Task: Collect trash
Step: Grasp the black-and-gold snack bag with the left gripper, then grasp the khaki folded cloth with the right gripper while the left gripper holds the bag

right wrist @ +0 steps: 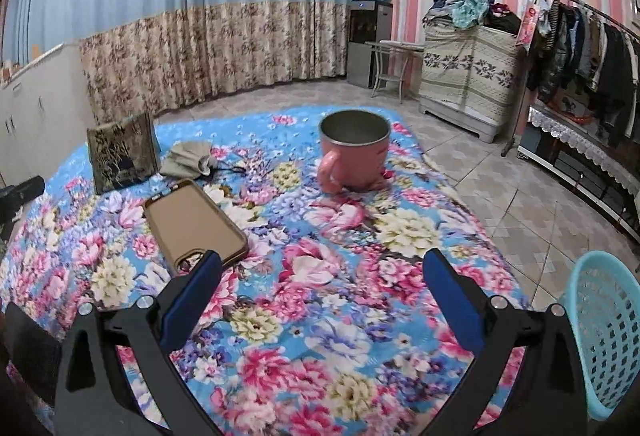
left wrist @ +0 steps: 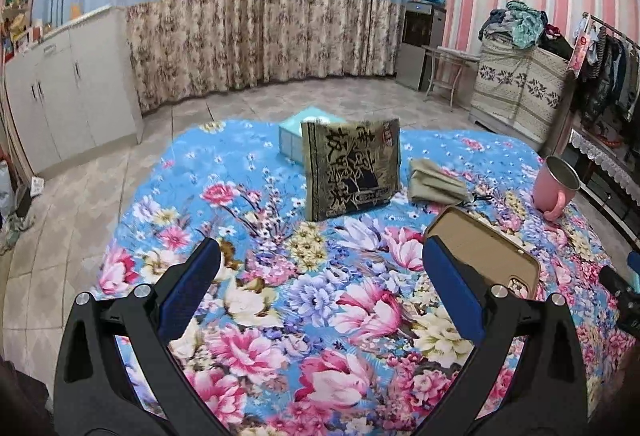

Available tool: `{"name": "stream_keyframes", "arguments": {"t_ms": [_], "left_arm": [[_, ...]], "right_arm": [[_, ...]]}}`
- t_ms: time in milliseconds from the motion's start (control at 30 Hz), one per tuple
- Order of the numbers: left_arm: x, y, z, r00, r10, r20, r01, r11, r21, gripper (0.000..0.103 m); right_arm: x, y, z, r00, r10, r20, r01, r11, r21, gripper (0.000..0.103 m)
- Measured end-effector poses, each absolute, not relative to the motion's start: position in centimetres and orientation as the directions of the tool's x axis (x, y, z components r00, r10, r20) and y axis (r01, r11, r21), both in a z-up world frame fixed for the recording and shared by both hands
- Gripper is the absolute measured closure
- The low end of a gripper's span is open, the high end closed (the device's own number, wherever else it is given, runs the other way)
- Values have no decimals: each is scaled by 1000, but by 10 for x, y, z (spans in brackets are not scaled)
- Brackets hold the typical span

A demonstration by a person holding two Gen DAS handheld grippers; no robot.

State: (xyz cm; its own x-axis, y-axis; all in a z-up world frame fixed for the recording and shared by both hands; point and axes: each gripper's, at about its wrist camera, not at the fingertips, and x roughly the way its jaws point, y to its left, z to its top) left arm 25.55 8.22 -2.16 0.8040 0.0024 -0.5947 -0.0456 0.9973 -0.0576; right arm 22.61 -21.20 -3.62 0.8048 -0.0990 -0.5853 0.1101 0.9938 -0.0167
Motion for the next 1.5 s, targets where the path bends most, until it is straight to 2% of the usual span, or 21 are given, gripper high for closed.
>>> {"name": "stream_keyframes", "arguments": {"t_ms": [100, 300, 533, 667, 833, 900, 933, 967, 1000, 1267, 1500], "left_arm": [[267, 77, -24, 794, -21, -608, -24, 998, -65, 5], [307, 69, -20, 817, -2, -577, 3, 1000, 1, 5], [380, 91, -42, 754, -2, -657, -27, 999, -35, 6], [401, 92, -56, 730, -23, -683, -7, 999, -41, 11], [410, 84, -72, 710, -83, -700, 89, 996, -28, 30], [409, 79, -72, 709, -114, -696, 127, 991, -33, 51], [409, 76, -72, 705, -125, -698, 143, 989, -33, 57], [408, 74, -71, 703, -134, -699, 158, 987, -31, 70], [407, 72, -71, 703, -143, -697, 173, 985, -28, 75], [380, 62, -55, 745, -160, -648, 196, 981, -17, 90], [347, 62, -28, 809, -144, -570, 181, 983, 8, 91]], "right_arm": [[239, -213, -42, 798, -105, -594, 116, 993, -20, 5], [262, -221, -51, 796, -113, -595, 126, 992, -20, 5], [266, -231, -61, 776, -113, -620, 142, 990, -3, 5], [264, -233, -63, 772, -116, -625, 139, 990, -12, 5], [264, -240, -67, 764, -126, -633, 156, 988, -8, 5], [264, -244, -68, 761, -130, -636, 172, 985, 5, 5], [263, -246, -67, 761, -132, -635, 180, 984, 11, 5], [263, -247, -67, 762, -132, -634, 182, 983, 14, 5], [263, -247, -67, 763, -132, -633, 184, 983, 16, 5], [258, -244, -67, 771, -146, -619, 185, 983, -1, 5], [253, -233, -64, 765, -149, -626, 167, 985, -31, 5]]}}
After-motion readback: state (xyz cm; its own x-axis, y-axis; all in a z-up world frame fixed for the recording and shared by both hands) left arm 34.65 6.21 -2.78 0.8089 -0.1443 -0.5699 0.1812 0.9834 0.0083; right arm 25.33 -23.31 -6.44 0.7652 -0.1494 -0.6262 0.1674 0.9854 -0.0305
